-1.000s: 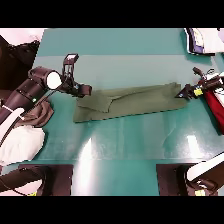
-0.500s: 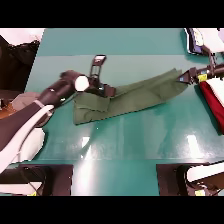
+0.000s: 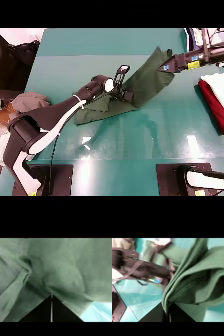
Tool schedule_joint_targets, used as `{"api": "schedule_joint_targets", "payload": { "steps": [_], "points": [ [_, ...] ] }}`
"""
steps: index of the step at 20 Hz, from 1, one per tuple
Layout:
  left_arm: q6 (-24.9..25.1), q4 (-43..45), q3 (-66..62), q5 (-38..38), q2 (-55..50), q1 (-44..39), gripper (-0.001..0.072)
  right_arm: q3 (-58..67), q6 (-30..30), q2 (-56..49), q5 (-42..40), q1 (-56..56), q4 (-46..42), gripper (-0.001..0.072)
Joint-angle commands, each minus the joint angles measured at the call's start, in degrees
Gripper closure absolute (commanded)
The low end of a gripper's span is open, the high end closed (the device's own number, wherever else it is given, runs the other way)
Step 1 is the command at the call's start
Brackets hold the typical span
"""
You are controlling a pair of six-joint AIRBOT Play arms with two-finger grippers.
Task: Fold the shirts.
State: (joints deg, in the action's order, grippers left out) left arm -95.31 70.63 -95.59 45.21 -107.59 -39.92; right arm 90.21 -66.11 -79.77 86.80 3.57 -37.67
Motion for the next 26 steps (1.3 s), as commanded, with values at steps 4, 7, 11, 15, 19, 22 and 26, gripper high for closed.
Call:
{"api": "schedule_joint_targets", "payload": {
  "steps": [4,7,11,15,19,22,26],
  "points": [
    [0.42,-0.35,-2.95,6.10,-1.03,1.84,0.0679,0.04,-3.10,1.51,-1.86,-7.80,0.15,0.0697],
    [2.86,0.02,-9.66,17.00,-0.85,5.49,0.0679,0.04,-3.10,1.51,-3.48,-11.23,0.13,0.0697],
    [2.71,8.98,-11.74,20.00,8.02,10.71,0.0679,0.04,-3.08,1.46,-6.71,-15.15,0.15,0.0697],
    [2.75,21.49,-11.74,27.43,20.31,16.96,0.0679,0.15,-3.06,-0.66,-10.32,-20.04,0.22,0.0697],
    [2.75,27.17,-11.72,29.99,32.35,23.06,0.0678,0.17,-2.27,-4.81,-17.53,-26.71,0.61,0.0697],
    [2.73,27.28,-11.72,30.40,39.10,26.32,0.0678,0.15,-0.55,-8.57,-24.81,-32.37,0.63,0.0697],
    [2.75,27.76,-11.65,33.62,42.56,26.75,0.0678,0.17,3.50,-14.34,-34.14,-39.63,0.68,0.0696]
  ]
}}
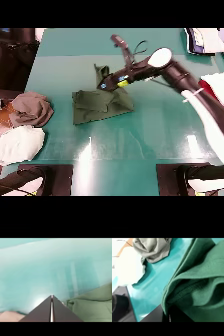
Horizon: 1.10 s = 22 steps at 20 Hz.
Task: Fold the shirts.
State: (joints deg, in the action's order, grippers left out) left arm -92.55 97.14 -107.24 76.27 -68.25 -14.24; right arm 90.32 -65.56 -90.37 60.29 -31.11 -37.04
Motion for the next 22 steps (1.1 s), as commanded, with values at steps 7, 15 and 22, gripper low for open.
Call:
{"api": "schedule_joint_targets", "payload": {
  "steps": [7,15,22],
  "points": [
    [-0.04,1.16,0.17,6.56,3.23,1.07,0.0678,3.52,11.56,-12.37,-14.51,-14.43,5.07,0.0239],
    [0.00,0.94,0.17,11.41,3.26,1.07,0.0678,12.17,3.19,-9.68,7.52,-4.94,-12.44,0.0203],
    [-0.02,-1.68,0.17,9.81,3.17,1.05,0.0678,-9.75,-0.44,-2.62,9.46,21.88,-10.10,0.0065]
  ]
}}
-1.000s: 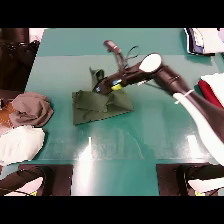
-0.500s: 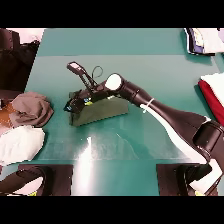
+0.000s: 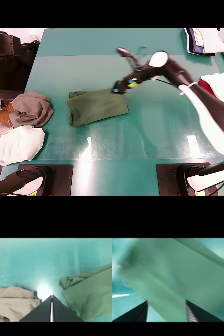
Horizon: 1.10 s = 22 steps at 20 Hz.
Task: Fold the shirts.
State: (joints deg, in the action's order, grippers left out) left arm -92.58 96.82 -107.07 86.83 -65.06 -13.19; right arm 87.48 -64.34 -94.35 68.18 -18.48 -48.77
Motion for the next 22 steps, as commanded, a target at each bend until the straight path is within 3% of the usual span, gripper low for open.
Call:
{"api": "schedule_joint_targets", "payload": {
  "steps": [1,3,11,15,18,19,20,21,22],
  "points": [
    [0.00,-1.97,0.00,-0.81,-0.07,0.00,0.0678,-8.83,-1.64,0.17,1.44,11.50,5.75,-0.0004],
    [0.00,-3.06,0.00,-0.87,-0.17,0.00,0.0678,-10.78,-1.42,-3.10,1.40,14.12,11.34,-0.0004],
    [0.02,-3.13,0.37,-0.59,-0.52,0.00,0.0678,-3.93,-1.40,-15.17,3.37,6.23,12.26,0.0008],
    [0.02,-3.10,0.37,-0.61,-0.52,0.00,0.0678,-4.04,-1.16,-17.03,-1.46,1.01,21.03,0.0020],
    [0.04,-3.10,0.37,-0.63,-0.52,0.00,0.0678,-3.58,-0.50,-16.98,-4.11,-1.95,22.18,0.0283],
    [0.04,-3.13,0.37,-0.74,-0.52,0.00,0.0678,-3.15,0.68,-16.92,-3.93,-2.67,22.23,0.0407],
    [0.04,-3.10,0.37,-0.76,-0.52,0.00,0.0678,-2.29,1.60,-16.92,-3.13,-3.30,22.18,0.0579],
    [0.04,-3.13,0.37,-0.76,-0.52,0.00,0.0678,-1.20,2.10,-16.92,-2.03,-3.43,22.21,0.0680],
    [0.04,-3.13,0.37,-0.76,-0.52,0.00,0.0678,0.35,2.49,-16.79,-0.83,-3.69,22.08,0.0694]
  ]
}}
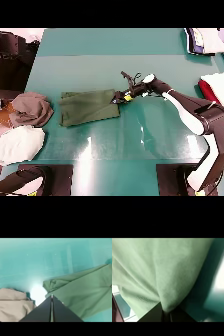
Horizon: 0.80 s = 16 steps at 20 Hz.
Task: Fold the shirts.
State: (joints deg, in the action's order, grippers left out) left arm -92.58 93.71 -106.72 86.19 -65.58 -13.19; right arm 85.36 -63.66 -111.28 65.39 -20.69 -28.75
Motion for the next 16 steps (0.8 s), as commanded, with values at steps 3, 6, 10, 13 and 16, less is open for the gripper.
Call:
{"api": "schedule_joint_targets", "payload": {
  "steps": [3,6,10,13,16],
  "points": [
    [0.09,-0.09,0.02,-0.11,0.00,0.00,0.0678,5.77,1.51,3.85,2.56,-0.35,-0.55,0.0696],
    [0.04,-0.66,0.04,-0.24,0.00,0.00,0.0678,8.00,-2.34,10.60,2.56,4.68,-10.71,0.0697],
    [0.00,-7.58,0.07,-2.49,0.00,0.00,0.0678,10.38,-3.45,18.29,4.42,18.10,-16.94,0.0698],
    [-0.02,-13.84,0.07,-6.21,0.00,0.00,0.0678,14.47,-3.43,20.98,4.13,30.23,-19.63,0.0698],
    [-0.02,-17.57,0.07,-7.69,0.00,0.00,0.0678,19.43,-3.39,21.00,2.82,42.38,-20.92,0.0698]
  ]
}}
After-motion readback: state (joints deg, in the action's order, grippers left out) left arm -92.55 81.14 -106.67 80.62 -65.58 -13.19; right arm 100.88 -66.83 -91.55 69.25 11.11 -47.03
